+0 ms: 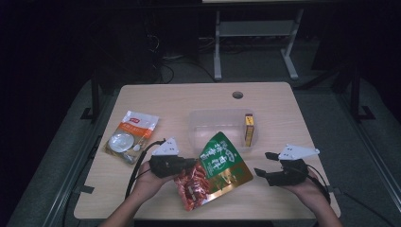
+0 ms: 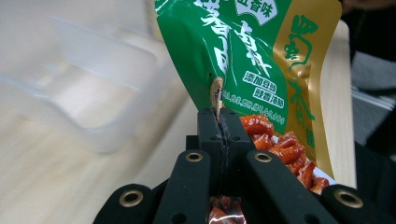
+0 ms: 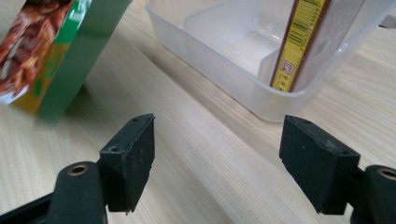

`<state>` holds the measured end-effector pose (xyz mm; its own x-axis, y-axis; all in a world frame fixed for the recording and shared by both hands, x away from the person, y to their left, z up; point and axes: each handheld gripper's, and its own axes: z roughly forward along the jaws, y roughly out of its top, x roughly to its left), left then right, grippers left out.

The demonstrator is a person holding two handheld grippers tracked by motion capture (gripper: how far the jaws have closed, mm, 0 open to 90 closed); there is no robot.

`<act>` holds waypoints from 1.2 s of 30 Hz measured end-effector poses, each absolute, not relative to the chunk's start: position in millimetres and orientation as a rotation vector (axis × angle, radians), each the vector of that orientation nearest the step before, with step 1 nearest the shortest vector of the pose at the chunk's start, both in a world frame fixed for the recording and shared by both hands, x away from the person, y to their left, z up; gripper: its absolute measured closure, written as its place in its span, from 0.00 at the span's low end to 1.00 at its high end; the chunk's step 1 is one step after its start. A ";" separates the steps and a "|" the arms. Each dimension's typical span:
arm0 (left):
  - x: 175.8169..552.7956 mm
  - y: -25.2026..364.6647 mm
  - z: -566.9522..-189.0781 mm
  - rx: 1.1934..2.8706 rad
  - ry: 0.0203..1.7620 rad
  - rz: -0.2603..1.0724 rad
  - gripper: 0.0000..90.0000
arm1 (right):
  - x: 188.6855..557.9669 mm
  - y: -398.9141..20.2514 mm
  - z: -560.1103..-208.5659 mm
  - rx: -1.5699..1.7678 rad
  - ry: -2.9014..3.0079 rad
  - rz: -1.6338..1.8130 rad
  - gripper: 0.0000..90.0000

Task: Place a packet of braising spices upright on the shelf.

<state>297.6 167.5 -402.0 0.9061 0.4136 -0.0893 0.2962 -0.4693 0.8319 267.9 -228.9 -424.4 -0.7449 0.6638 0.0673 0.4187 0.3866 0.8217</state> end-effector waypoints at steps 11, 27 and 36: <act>307.2 187.0 -393.1 1.987 0.632 0.219 1.00 | 267.6 -214.5 -422.9 0.913 2.418 1.416 0.28; 306.6 193.4 -388.9 1.888 0.676 0.290 1.00 | 297.9 -152.8 -413.0 0.888 2.420 1.632 0.44; 305.8 196.1 -388.3 1.845 0.682 0.315 1.00 | 318.0 -134.6 -408.7 0.899 2.406 1.746 0.65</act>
